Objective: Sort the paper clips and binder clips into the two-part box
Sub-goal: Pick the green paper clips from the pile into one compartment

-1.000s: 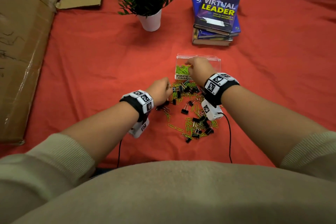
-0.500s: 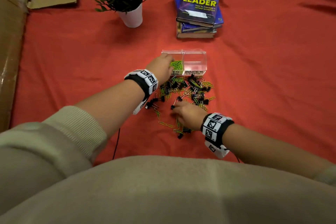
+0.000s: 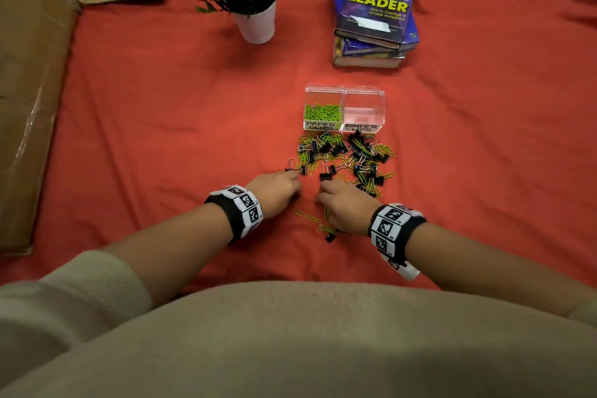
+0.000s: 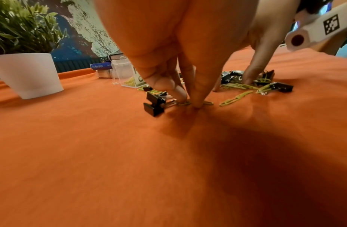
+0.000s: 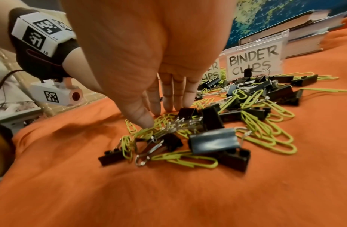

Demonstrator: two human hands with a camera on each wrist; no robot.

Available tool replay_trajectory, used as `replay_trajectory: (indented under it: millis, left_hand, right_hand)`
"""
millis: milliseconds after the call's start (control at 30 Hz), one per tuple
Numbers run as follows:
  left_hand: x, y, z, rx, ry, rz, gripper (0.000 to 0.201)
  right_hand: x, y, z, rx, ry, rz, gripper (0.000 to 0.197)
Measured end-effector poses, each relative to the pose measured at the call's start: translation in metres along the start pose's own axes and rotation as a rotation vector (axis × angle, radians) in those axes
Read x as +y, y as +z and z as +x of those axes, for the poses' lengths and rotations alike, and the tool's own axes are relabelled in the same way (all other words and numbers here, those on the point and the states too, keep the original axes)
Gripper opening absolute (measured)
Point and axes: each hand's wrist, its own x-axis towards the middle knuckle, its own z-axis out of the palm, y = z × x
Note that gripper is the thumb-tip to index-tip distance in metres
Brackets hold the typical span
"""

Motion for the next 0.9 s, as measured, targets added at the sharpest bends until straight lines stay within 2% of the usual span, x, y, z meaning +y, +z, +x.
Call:
replay_trajectory:
  millis: [267, 433, 533, 633, 767, 900]
  left_hand:
    - [0.004, 0.004, 0.000, 0.002, -0.062, 0.094, 0.019]
    - [0.008, 0.002, 0.001, -0.034, -0.094, 0.092, 0.024]
    - [0.011, 0.001, 0.003, -0.061, -0.092, 0.066, 0.024]
    - [0.010, 0.000, 0.004, -0.049, -0.090, -0.049, 0.018]
    - [0.010, -0.003, 0.003, 0.043, -0.115, -0.311, 0.019]
    - [0.012, -0.008, 0.007, 0.074, -0.113, -0.476, 0.028]
  right_hand:
    - [-0.002, 0.000, -0.006, -0.072, 0.010, -0.065, 0.019]
    - [0.001, -0.002, -0.005, -0.102, 0.131, 0.087, 0.021]
    - [0.003, -0.007, -0.003, -0.073, 0.160, 0.183, 0.014]
    - [0.010, -0.012, -0.003, -0.010, 0.260, 0.342, 0.012]
    - [0.024, -0.021, -0.003, 0.096, 0.356, 0.558, 0.025]
    - [0.028, -0.036, -0.003, 0.118, 0.558, 1.016, 0.023]
